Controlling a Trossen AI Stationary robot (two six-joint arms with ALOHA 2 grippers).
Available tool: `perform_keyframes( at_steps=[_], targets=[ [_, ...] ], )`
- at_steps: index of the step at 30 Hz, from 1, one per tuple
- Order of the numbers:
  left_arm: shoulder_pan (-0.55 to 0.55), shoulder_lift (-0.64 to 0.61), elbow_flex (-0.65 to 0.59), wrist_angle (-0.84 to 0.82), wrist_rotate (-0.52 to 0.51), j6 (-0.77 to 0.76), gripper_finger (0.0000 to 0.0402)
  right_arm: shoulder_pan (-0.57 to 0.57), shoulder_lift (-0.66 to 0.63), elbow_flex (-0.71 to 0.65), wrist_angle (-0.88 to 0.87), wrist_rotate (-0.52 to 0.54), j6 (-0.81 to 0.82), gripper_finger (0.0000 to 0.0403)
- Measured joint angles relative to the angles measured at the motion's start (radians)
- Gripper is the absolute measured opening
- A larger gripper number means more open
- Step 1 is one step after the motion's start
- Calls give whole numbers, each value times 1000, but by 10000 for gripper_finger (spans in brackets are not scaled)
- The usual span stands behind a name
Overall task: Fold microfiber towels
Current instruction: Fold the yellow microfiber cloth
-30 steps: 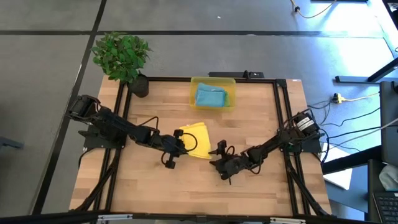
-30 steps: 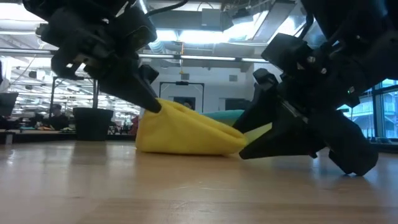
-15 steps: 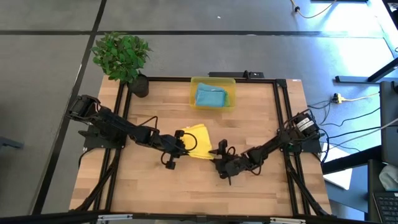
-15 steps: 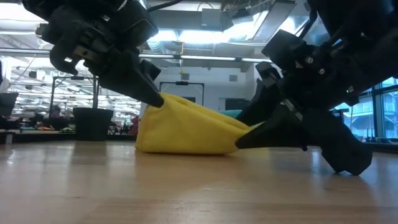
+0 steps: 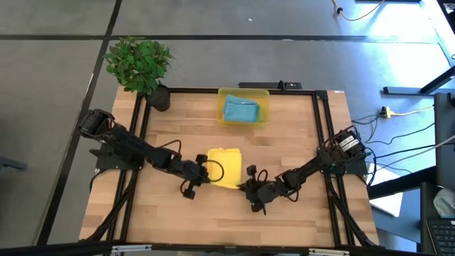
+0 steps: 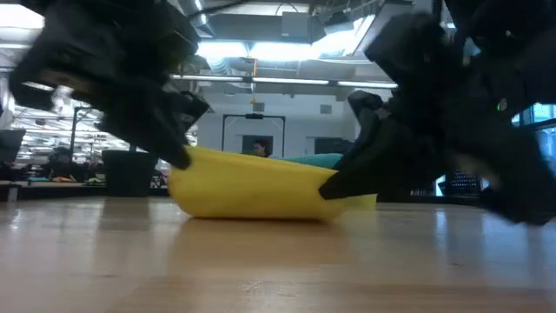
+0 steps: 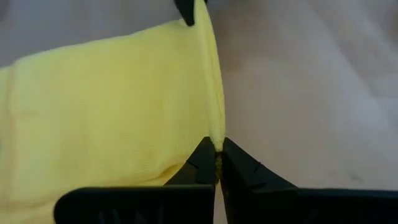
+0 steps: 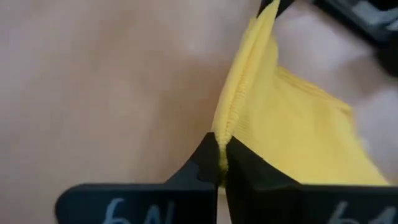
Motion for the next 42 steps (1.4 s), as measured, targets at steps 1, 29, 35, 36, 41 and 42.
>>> perform_keyframes(
  at_steps=[1,29,35,36,41,42],
  targets=[
    [-18,0,0,0,9,-1,0,0,0,12,-5,-40,26,8],
    [-161,30,-148,408,61,-211,0,19,-4,15,152,-283,312,7],
    [-163,-2,-118,373,76,-99,0,5,-10,27,130,-285,321,7],
    [-145,-5,-124,357,74,-92,0,-12,-11,13,135,-288,341,7],
    [-10,-6,-220,419,132,-122,0,-138,-10,-99,303,-385,444,7],
    [15,-6,-245,462,152,-130,0,-156,-10,-121,364,-412,457,7]
  ],
)
